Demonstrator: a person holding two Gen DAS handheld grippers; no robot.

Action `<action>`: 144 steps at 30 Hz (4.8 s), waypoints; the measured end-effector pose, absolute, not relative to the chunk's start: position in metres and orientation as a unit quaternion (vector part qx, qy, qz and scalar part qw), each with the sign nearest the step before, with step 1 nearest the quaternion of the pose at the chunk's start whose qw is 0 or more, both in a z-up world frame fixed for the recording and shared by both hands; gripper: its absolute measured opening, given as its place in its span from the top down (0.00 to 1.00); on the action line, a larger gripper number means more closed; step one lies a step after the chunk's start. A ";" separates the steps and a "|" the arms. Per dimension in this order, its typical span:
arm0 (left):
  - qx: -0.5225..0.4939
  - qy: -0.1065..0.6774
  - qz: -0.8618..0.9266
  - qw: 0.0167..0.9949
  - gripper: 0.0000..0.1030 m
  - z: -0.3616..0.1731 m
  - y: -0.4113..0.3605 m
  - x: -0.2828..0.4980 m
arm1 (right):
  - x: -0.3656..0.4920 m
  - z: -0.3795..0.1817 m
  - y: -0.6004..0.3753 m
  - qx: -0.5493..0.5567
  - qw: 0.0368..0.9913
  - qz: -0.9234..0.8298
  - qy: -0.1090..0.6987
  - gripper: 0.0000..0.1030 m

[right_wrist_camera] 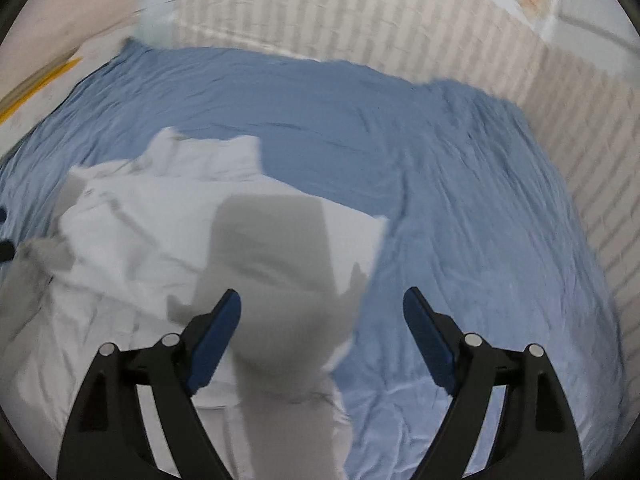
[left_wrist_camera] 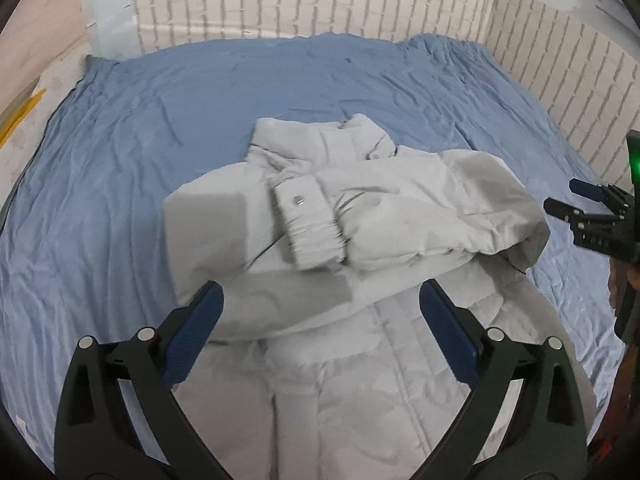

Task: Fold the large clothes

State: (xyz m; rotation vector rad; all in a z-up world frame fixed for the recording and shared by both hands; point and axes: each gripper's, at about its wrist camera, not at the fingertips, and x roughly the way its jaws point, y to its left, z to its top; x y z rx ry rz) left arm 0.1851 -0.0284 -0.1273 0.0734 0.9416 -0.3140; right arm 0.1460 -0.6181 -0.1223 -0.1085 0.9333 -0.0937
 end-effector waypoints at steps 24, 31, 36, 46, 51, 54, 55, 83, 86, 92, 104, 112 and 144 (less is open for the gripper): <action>-0.044 0.529 -0.118 0.839 0.05 -0.194 0.014 0.273 | 0.187 -0.184 -0.601 -0.012 0.876 0.035 0.480 0.35; -0.059 0.548 -0.121 0.825 0.49 -0.221 -0.018 0.294 | 0.183 -0.198 -0.625 0.020 0.871 -0.007 0.491 0.34; -0.014 0.526 -0.077 0.847 0.54 -0.198 -0.005 0.274 | 0.176 -0.192 -0.623 0.029 0.881 -0.019 0.472 0.34; -0.032 0.527 -0.062 0.847 0.30 -0.195 0.056 0.244 | 0.173 -0.192 -0.588 0.021 0.880 0.009 0.475 0.34; 0.003 0.489 -0.012 0.872 0.20 -0.159 0.064 0.215 | 0.177 -0.174 -0.588 0.012 0.889 0.006 0.457 0.34; 0.016 0.473 -0.029 0.881 0.19 -0.143 0.045 0.216 | 0.192 -0.170 -0.591 0.029 0.889 -0.002 0.458 0.34; 0.023 0.471 -0.039 0.881 0.19 -0.142 0.029 0.223 | 0.199 -0.169 -0.590 0.040 0.888 -0.004 0.458 0.34; 0.025 0.597 -0.083 0.797 0.78 -0.257 -0.004 0.315 | 0.250 -0.263 -0.554 0.036 0.837 0.014 0.545 0.97; 0.037 0.591 -0.087 0.801 0.78 -0.262 -0.006 0.319 | 0.236 -0.265 -0.549 0.017 0.846 0.009 0.533 0.98; 0.064 0.604 -0.061 0.792 0.78 -0.268 -0.024 0.341 | 0.274 -0.272 -0.551 0.023 0.833 0.003 0.553 0.99; 0.070 0.595 -0.060 0.798 0.79 -0.275 -0.022 0.327 | 0.268 -0.283 -0.548 0.016 0.846 -0.012 0.533 0.99; 0.082 0.558 -0.050 0.824 0.73 -0.244 -0.019 0.280 | 0.244 -0.252 -0.557 0.026 0.859 0.003 0.511 0.94; 0.012 0.310 0.029 0.950 0.03 -0.142 0.085 -0.132 | -0.177 -0.162 -0.577 -0.004 0.941 -0.071 0.332 0.02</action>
